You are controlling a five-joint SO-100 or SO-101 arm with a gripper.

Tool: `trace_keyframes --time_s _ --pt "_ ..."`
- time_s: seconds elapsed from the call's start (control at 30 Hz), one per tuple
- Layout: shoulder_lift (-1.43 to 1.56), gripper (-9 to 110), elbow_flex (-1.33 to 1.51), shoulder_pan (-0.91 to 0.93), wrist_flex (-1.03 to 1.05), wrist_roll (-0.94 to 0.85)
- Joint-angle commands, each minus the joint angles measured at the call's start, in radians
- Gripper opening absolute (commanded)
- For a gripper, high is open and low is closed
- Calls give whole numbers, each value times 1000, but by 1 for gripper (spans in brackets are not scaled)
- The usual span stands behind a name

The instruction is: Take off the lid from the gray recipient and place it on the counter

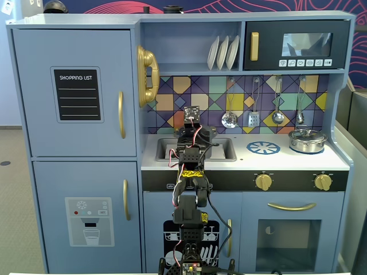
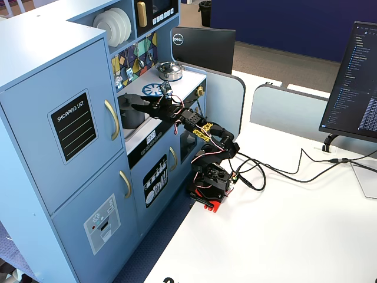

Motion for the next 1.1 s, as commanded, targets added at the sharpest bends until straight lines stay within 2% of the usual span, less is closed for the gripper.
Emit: trace_keyframes --time_s 0.0,0.67,0.8,0.9,1.07 --pt "-57 17 -80 3 -49 0" --pt "-377 14 -252 -5 -195 20" --pt "-407 11 -273 -11 -204 25" --pt "-417 0 -276 -21 -236 25" --pt "-422 0 -293 -20 -253 31"
